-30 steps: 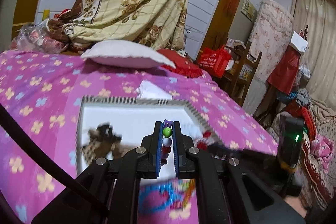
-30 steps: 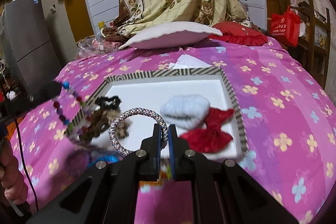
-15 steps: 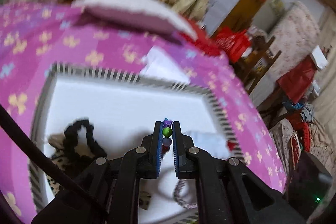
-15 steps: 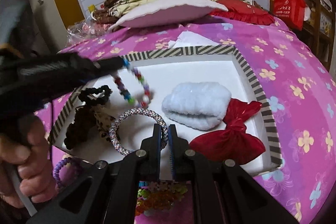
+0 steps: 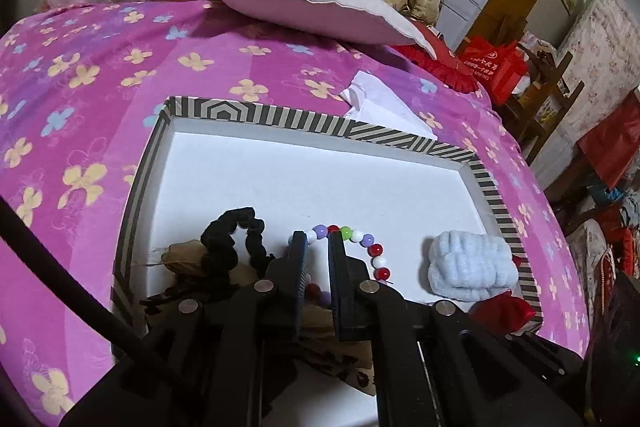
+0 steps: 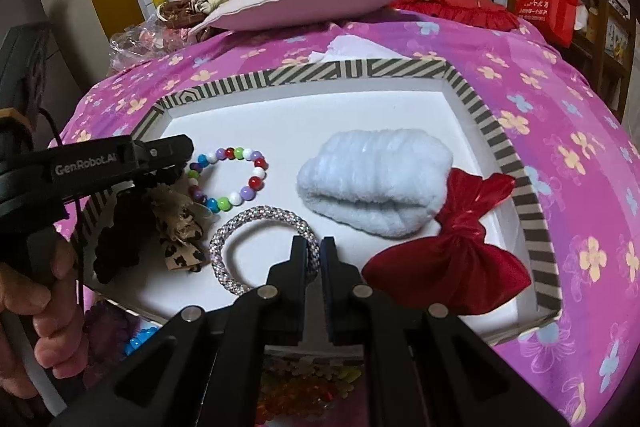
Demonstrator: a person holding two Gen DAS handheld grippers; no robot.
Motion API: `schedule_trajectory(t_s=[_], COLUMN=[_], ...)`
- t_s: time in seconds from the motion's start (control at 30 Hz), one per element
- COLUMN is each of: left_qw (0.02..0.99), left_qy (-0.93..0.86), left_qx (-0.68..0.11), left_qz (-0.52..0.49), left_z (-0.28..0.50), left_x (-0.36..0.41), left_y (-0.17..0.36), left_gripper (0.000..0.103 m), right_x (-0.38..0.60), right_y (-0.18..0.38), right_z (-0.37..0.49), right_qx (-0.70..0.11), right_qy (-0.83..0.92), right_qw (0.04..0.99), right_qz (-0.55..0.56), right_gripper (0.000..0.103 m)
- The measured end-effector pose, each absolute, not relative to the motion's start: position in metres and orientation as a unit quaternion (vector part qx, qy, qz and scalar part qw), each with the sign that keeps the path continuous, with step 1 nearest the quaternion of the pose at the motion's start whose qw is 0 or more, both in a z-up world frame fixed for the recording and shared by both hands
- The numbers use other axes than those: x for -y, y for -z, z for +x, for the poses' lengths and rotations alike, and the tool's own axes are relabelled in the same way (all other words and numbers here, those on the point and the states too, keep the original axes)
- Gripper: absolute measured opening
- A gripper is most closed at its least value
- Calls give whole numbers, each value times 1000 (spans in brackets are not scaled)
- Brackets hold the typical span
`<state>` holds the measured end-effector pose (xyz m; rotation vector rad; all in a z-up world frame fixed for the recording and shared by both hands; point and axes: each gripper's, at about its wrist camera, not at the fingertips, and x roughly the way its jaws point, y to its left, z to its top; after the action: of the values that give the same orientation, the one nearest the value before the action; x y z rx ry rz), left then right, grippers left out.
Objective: Organize jewelry
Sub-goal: 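Open left tool to drop bead bracelet in box while right tool releases silver bracelet, then withdraw both tools from the box back to the remaining bracelets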
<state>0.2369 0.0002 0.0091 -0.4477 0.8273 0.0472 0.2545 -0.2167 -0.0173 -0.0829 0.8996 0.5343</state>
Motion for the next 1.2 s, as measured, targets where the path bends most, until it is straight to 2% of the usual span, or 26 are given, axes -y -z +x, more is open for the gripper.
schedule_trajectory(t_s=[0.2, 0.3, 0.37, 0.6, 0.67, 0.73, 0.8, 0.97, 1.2], left_qw=[894, 897, 899, 910, 918, 921, 920, 905, 897], left_qy=[-17, -10, -8, -2, -7, -11, -20, -19, -7], left_qx=[-391, -381, -374, -345, -333, -325, -321, -356, -424], left_qz=[-218, -225, -228, -230, -216, -214, -223, -234, -124], left_z=[234, 230, 226, 189, 167, 144, 116, 74, 74], left_x=[1, 0, -1, -3, -3, -6, -10, -3, 41], left_y=[-14, -20, -24, -42, -49, -53, -51, -36, -14], left_gripper=[0, 0, 5, 9, 10, 11, 15, 15, 15], right_x=[218, 222, 225, 251, 270, 286, 301, 327, 311], right_y=[17, 14, 7, -24, -30, -32, -31, -15, 14], right_z=[256, 256, 253, 234, 224, 215, 206, 185, 171], right_qx=[-429, -427, -417, -372, -357, -357, -361, -394, -428], right_qy=[-255, -257, -262, -260, -255, -248, -242, -252, -297], right_qw=[866, 867, 870, 891, 899, 901, 901, 884, 853], right_qz=[-34, -23, -17, -12, 1, 8, 14, 13, -16], right_gripper=[7, 11, 13, 21, 26, 36, 37, 37, 37])
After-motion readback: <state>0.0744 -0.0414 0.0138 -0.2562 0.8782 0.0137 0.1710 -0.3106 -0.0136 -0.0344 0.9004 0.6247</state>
